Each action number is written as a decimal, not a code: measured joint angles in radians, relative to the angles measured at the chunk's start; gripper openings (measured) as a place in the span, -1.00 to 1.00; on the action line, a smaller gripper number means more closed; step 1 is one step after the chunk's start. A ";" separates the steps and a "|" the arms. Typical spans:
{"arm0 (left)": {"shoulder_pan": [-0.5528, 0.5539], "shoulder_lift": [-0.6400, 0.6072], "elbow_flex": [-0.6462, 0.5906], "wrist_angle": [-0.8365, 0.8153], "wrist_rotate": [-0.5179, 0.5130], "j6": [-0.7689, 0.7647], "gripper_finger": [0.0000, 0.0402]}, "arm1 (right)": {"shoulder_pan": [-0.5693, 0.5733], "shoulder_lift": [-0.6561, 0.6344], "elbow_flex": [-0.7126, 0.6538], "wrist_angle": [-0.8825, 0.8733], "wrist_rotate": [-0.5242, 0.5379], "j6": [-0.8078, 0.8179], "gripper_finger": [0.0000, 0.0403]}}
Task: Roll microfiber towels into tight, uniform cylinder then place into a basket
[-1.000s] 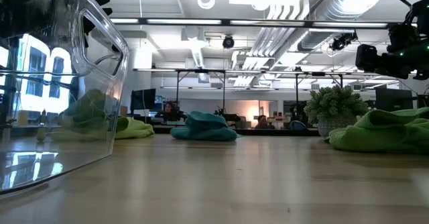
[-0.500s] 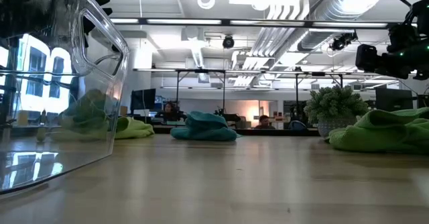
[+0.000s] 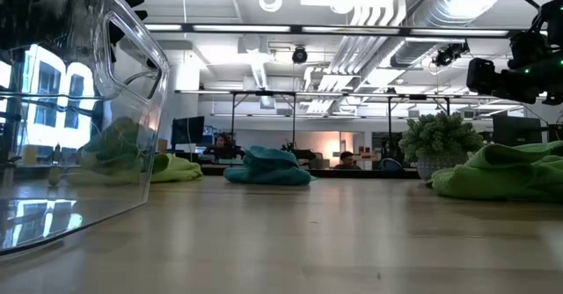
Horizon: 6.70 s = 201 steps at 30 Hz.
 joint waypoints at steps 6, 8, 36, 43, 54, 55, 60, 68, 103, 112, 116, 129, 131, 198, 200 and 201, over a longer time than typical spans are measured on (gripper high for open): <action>0.000 0.000 0.000 0.000 0.000 0.000 -0.28 | 0.000 0.000 0.000 0.000 0.000 0.000 0.19; 0.000 0.000 0.000 0.000 0.000 0.000 -0.28 | 0.000 0.000 0.000 0.000 0.000 0.000 0.19; 0.000 0.000 0.000 0.000 0.000 0.000 -0.28 | 0.000 0.000 0.000 0.000 0.000 0.000 0.19; 0.000 0.000 0.000 0.000 0.000 0.000 -0.28 | 0.000 0.000 0.000 0.000 0.000 0.000 0.19; 0.000 0.000 0.000 0.000 0.000 0.000 -0.28 | 0.000 0.000 0.000 0.000 0.000 0.000 0.19; 0.000 0.000 0.000 0.000 0.000 0.000 -0.28 | 0.000 0.000 0.000 0.000 0.000 0.000 0.19; 0.000 0.000 0.000 0.000 0.000 0.000 -0.28 | 0.000 0.000 0.000 0.000 0.000 0.000 0.19; 0.000 0.000 0.000 0.000 0.000 0.000 -0.28 | 0.000 0.000 0.000 0.000 0.000 0.000 0.19; 0.000 0.000 0.000 0.000 0.000 0.000 -0.28 | 0.000 0.000 0.000 0.034 0.000 0.128 0.19; 0.000 0.000 0.000 0.000 0.000 0.000 -0.28 | 0.000 0.000 0.000 0.078 0.000 0.142 0.19; 0.000 0.000 0.000 0.000 0.000 0.000 -0.28 | 0.001 0.000 0.000 0.137 -0.024 0.116 0.19; 0.000 0.000 0.000 0.000 0.000 0.000 -0.28 | 0.001 0.025 0.062 0.411 -0.549 0.072 0.19; 0.000 0.000 0.000 0.000 0.000 0.000 -0.28 | 0.001 0.047 0.101 0.364 -0.557 0.032 0.19; 0.000 0.000 0.000 0.000 0.000 0.000 -0.28 | 1.166 0.970 0.516 -0.632 -0.315 0.524 0.19; 0.000 0.000 0.000 0.000 0.000 0.000 -0.28 | 1.190 1.011 0.516 -0.646 -0.330 0.571 0.19; 0.000 0.000 0.000 0.000 0.000 0.000 -0.28 | 1.201 1.031 0.515 -0.650 -0.340 0.595 0.19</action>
